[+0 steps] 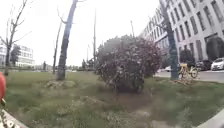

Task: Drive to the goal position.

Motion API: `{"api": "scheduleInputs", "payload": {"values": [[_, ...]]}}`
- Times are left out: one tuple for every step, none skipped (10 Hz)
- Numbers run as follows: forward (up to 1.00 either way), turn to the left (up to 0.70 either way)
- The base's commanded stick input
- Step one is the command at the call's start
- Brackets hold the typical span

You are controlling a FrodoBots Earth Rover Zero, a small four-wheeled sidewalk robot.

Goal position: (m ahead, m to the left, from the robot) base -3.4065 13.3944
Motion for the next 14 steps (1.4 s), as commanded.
{"api": "scheduleInputs", "payload": {"values": [[0.0,0.7],[0.0,0.7],[0.0,0.7],[0.0,0.7],[0.0,0.7],[0.0,0.7],[0.0,0.7],[0.0,0.7],[0.0,0.7],[0.0,0.7],[0.0,0.7],[0.0,0.7],[0.0,0.7],[0.0,0.7]]}}
